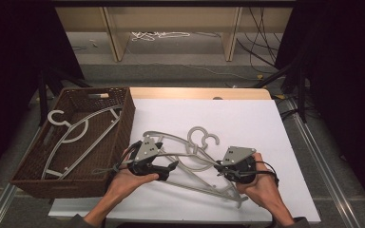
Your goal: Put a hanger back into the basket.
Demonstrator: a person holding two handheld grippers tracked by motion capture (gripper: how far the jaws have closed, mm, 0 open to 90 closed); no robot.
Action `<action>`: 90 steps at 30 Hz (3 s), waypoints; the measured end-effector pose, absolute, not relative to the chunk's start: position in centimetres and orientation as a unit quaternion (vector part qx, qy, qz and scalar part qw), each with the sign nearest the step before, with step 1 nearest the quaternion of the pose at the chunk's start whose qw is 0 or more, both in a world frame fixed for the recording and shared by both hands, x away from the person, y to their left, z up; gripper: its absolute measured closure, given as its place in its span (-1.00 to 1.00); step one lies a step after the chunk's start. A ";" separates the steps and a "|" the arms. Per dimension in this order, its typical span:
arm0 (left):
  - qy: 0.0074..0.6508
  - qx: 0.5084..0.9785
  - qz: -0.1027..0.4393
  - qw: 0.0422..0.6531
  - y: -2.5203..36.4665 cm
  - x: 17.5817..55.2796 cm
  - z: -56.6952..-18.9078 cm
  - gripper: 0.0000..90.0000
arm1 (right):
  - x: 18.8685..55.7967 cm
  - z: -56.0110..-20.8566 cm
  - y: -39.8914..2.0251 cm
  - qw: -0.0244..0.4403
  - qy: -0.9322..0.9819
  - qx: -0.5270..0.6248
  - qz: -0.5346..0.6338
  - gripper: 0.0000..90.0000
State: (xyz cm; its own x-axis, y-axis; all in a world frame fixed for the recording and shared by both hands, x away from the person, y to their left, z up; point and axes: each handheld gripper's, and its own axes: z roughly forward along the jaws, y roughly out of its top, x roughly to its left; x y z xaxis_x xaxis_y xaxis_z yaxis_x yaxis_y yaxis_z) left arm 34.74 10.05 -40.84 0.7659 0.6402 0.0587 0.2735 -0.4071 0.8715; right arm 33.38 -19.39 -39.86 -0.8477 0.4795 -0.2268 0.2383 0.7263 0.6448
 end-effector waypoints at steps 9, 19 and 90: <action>0.255 0.842 0.187 0.437 8.0 35.5 -41.0 -0.35 | 32.8 -39.4 -19.0 0.199 0.910 0.177 0.317 0.82; 0.223 0.876 0.165 0.395 5.8 35.6 -41.3 0.05 | 32.6 -39.0 -18.6 0.200 0.915 0.153 0.316 0.82; 0.294 0.827 0.159 0.451 17.6 34.6 -30.1 0.79 | 30.7 -40.8 -21.6 0.222 0.793 0.296 0.484 -0.55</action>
State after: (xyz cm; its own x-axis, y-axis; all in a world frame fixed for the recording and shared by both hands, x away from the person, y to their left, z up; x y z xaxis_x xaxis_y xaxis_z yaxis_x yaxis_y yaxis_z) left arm 34.59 17.60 -30.12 0.7759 0.6309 -0.0021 0.3433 -0.4193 0.8404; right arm 30.68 -21.57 -40.75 -0.7263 0.6843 -0.0649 0.2555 0.3565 0.8987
